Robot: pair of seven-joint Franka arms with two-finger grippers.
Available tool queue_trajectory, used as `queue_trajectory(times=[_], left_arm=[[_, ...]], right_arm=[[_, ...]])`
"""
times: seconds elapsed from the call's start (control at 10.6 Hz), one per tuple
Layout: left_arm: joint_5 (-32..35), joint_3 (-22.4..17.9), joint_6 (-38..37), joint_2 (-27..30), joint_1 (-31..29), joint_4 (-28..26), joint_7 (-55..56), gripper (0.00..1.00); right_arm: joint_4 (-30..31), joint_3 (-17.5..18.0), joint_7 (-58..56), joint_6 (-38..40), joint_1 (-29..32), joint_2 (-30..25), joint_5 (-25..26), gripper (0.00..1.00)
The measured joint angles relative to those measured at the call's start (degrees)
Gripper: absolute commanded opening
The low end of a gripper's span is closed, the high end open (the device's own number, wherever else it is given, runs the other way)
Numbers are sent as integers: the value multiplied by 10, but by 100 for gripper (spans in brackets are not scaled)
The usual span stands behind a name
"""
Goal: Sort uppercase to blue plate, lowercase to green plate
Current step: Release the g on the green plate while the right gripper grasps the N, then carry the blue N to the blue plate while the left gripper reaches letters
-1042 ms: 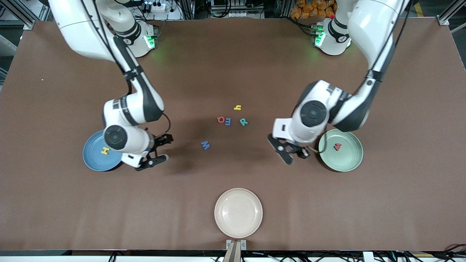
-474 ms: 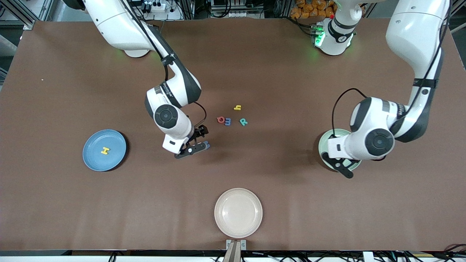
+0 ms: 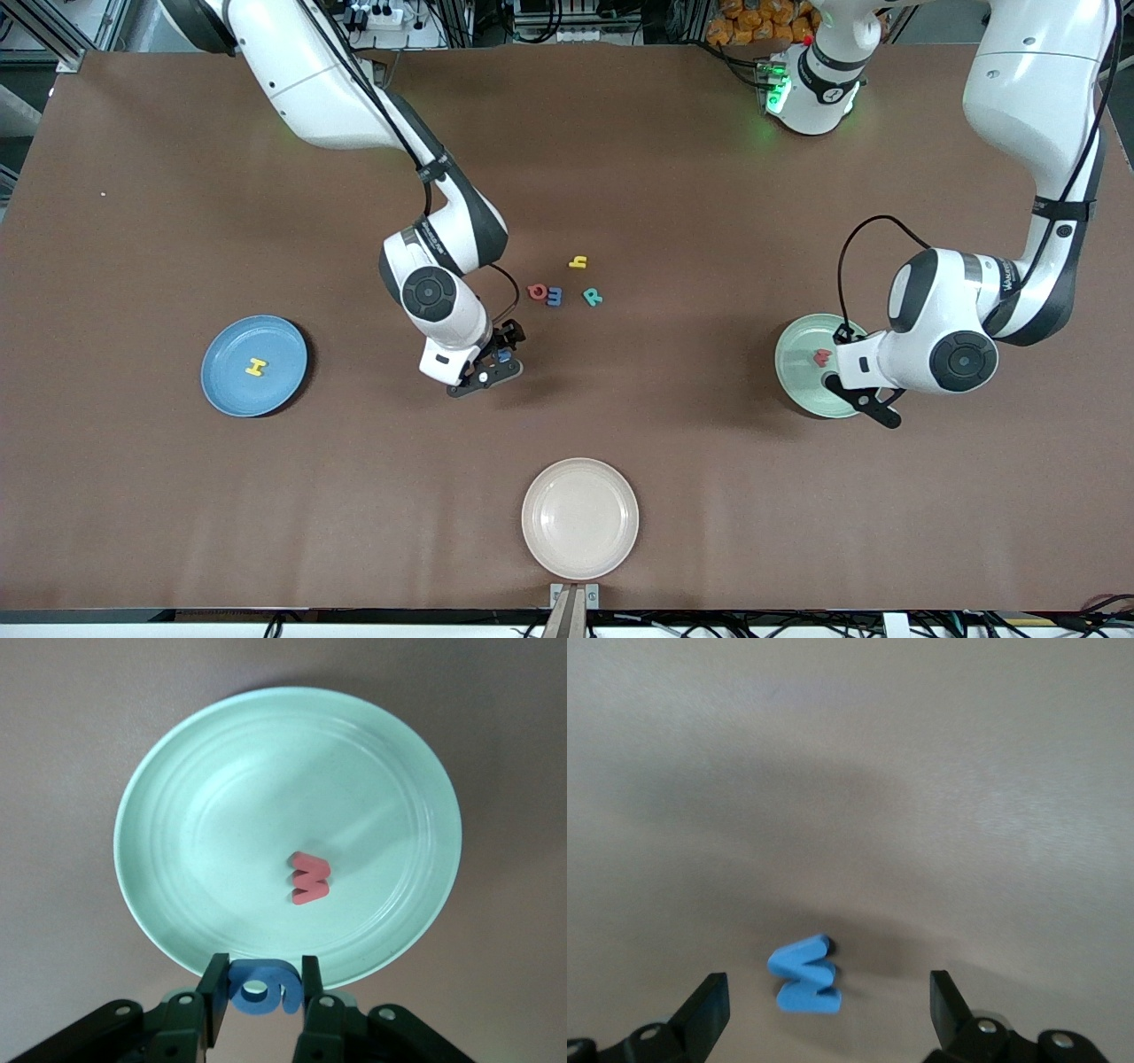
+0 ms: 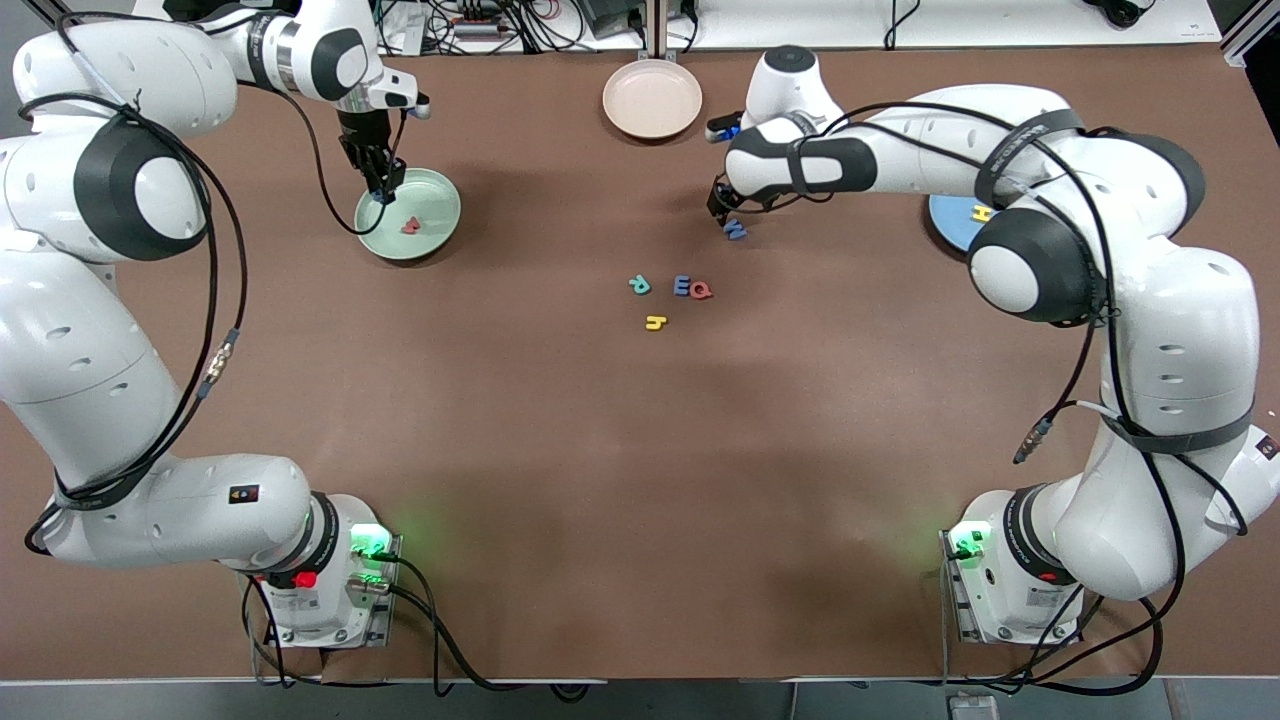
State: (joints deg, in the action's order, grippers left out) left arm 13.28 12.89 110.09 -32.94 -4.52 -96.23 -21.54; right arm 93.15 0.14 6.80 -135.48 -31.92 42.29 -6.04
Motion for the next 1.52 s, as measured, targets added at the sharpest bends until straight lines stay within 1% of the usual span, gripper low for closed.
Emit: queue_trajectory(times=[0.19, 0.57, 0.95, 1.04, 1.14, 1.23, 1.33, 1.52], left_arm=[[0, 1, 1, 1, 0, 2, 0, 100], [0, 3, 2, 16, 2, 30, -1, 100], [-3, 4, 1, 66, 4, 73, -1, 100], [-20, 5, 1, 81, 6, 77, -1, 100], [-42, 6, 0, 96, 13, 77, -1, 100], [-59, 8, -2, 108, 26, 77, 11, 100], [-68, 14, -9, 118, 38, 77, 40, 100], [-73, 50, -23, 124, 49, 75, 118, 100]], right_arm=[[-9, 0, 0, -9, -3, 17, 0, 100], [-12, -1, 0, -10, -11, 20, 1, 100], [-5, -6, 0, -8, -11, 21, 7, 100], [-5, -6, 0, -8, -11, 21, 7, 100], [-5, -6, 0, -8, -11, 21, 8, 95], [-5, -6, 0, -8, -11, 21, 8, 37], [-5, -6, -1, -8, -11, 21, 10, 0], [-5, -6, -1, -8, -11, 19, 14, 0]])
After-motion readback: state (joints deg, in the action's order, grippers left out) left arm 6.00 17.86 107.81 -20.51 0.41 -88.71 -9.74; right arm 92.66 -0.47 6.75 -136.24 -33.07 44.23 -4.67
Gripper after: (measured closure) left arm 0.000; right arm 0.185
